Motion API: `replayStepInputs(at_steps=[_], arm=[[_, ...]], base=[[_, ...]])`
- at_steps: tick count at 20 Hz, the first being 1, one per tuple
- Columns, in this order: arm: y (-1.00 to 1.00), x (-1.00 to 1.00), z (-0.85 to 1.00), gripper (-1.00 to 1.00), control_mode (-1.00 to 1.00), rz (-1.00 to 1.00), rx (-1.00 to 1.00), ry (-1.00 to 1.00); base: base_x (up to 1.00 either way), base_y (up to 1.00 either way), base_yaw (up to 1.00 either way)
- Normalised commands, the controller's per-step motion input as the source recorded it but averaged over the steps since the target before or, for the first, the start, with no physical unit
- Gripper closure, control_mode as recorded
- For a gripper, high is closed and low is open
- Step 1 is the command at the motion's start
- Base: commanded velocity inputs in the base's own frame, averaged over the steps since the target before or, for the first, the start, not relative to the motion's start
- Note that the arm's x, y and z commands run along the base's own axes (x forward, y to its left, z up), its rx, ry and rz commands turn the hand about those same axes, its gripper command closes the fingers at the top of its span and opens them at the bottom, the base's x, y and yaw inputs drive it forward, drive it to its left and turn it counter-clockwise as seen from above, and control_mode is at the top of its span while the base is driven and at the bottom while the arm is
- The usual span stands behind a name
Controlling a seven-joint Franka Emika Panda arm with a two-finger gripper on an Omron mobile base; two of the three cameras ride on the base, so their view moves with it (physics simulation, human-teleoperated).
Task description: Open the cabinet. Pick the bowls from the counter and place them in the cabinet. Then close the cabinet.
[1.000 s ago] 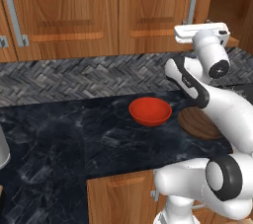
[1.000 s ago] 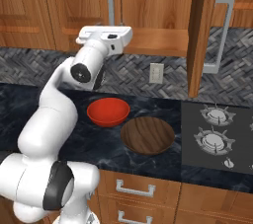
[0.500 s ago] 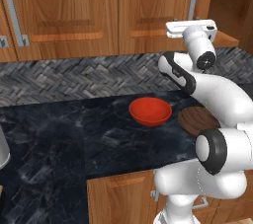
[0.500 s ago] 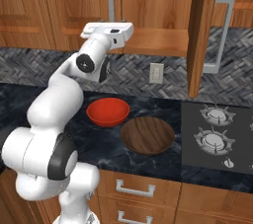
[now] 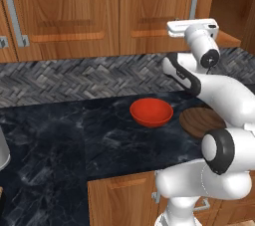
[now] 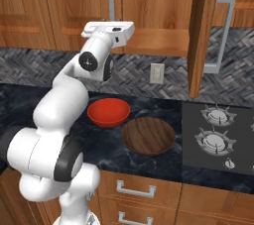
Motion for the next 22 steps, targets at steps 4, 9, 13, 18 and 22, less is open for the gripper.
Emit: replayStepInputs(at_steps=[4, 9, 13, 18, 22], arm=[[-0.07, 0.67, 0.00, 1.00, -1.00, 0.05, 0.01, 0.03], [-0.22, 0.99, -0.09, 1.00, -1.00, 0.09, 0.04, 0.21], [-0.07, 0.55, -0.18, 1.00, -1.00, 0.12, 0.01, 0.18], [0.89, -0.56, -0.01, 1.00, -1.00, 0.04, 0.00, 0.01], [1.00, -0.64, 0.10, 1.00, -1.00, 0.00, -0.04, 0.00]], base=[[0.00, 0.00, 0.00], [0.00, 0.00, 0.00], [0.00, 0.00, 0.00], [0.00, 0.00, 0.00], [0.00, 0.00, 0.00]])
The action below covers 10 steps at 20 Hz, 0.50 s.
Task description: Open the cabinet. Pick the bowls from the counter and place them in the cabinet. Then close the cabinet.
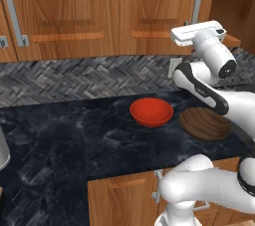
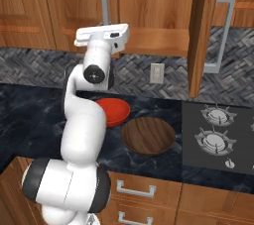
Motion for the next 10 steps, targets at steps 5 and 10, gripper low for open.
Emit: replayStepInputs(at_steps=[5, 10], arm=[[1.00, -0.79, 0.24, 1.00, -1.00, 0.00, -0.09, 0.00], [1.00, -0.77, 0.30, 1.00, -1.00, -0.07, -0.13, 0.02]], base=[[0.00, 0.00, 0.00], [0.00, 0.00, 0.00]])
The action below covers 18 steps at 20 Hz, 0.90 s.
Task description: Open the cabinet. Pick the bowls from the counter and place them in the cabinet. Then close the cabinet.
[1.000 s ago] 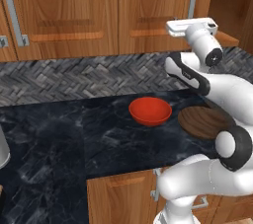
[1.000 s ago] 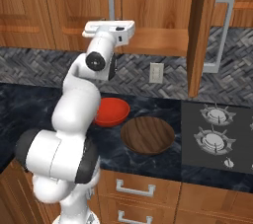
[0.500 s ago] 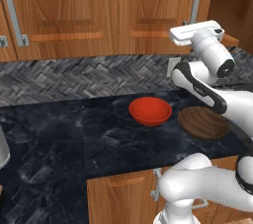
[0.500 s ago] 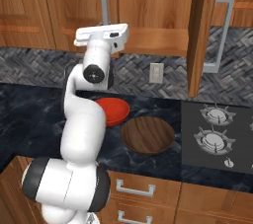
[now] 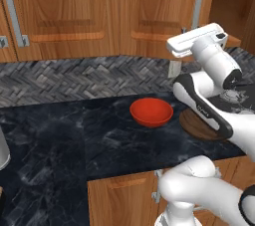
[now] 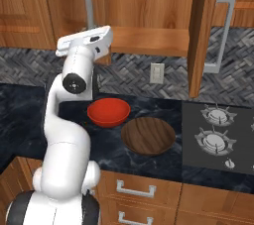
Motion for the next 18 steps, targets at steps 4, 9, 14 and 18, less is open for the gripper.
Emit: replayStepInputs(at_steps=[4, 9, 14, 18], arm=[[1.00, -0.73, 0.38, 1.00, -1.00, -0.18, -0.08, 0.16], [1.00, -0.56, 0.29, 1.00, -1.00, -0.21, -0.06, 0.34], [1.00, -0.53, 0.15, 1.00, -1.00, -0.30, -0.01, 0.30], [1.00, -0.55, 0.13, 1.00, -1.00, -0.33, 0.00, 0.22]], base=[[0.00, 0.00, 0.00], [0.00, 0.00, 0.00], [0.00, 0.00, 0.00], [0.00, 0.00, 0.00]])
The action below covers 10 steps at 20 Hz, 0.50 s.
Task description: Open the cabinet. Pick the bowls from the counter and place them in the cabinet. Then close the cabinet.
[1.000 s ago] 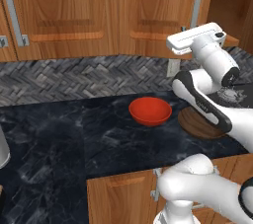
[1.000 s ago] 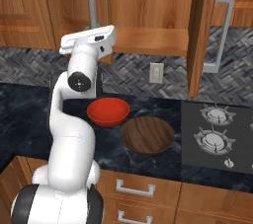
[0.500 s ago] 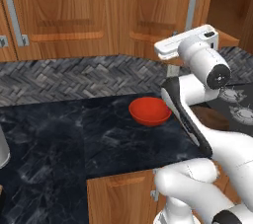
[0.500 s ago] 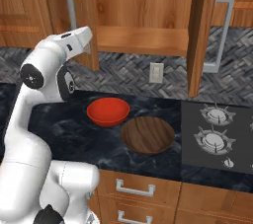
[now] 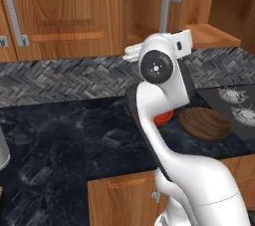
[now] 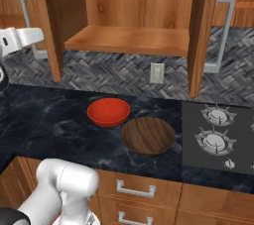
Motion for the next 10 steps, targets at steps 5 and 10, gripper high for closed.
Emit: replayStepInputs(at_steps=[5, 10], arm=[[0.67, -0.61, 0.00, 1.00, -1.00, -0.28, 0.00, 0.02], [0.04, -0.64, -0.05, -1.00, -1.00, -0.11, 0.07, 0.00]], base=[[0.00, 0.00, 0.00], [0.00, 0.00, 0.00]])
